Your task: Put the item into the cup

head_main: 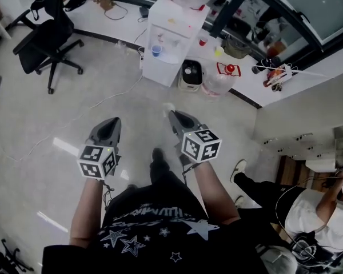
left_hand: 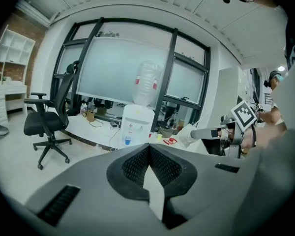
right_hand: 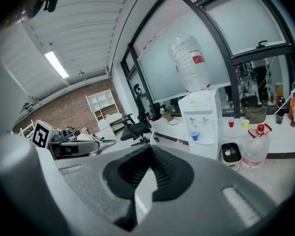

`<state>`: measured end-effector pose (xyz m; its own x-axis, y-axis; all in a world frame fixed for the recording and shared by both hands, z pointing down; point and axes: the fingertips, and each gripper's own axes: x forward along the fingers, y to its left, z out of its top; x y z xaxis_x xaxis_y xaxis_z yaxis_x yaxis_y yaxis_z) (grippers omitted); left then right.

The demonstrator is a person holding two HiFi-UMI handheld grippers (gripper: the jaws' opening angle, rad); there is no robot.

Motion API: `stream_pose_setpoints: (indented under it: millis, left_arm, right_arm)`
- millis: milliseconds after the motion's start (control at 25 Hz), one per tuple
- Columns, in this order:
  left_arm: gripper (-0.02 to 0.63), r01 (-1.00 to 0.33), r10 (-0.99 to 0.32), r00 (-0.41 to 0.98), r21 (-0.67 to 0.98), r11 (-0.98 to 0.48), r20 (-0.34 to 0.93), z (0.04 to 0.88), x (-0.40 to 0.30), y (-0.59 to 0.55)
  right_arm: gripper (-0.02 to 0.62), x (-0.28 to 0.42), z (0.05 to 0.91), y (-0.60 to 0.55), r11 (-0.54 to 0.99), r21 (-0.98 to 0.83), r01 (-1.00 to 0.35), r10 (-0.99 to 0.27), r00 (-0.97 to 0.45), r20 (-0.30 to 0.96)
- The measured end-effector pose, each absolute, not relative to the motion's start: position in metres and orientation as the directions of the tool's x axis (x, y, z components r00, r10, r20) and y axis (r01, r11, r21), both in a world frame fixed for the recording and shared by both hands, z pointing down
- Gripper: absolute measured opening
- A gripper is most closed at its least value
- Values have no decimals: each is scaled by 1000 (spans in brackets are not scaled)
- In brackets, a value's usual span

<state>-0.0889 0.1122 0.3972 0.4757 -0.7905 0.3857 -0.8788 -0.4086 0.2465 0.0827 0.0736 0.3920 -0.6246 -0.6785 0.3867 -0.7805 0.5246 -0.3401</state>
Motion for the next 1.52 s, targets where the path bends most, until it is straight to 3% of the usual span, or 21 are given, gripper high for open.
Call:
stream_pose_setpoints:
  millis: [920, 1520]
  left_arm:
    - [6, -924, -825, 363, 280, -260, 433, 408, -10, -24]
    - [6, -910, -793, 409, 272, -314, 452, 434, -25, -99]
  right_arm:
    - [0, 178, 427, -80, 565, -397, -724, -583, -690, 429]
    - [0, 152, 462, -128, 515, -406, -755, -579, -655, 485]
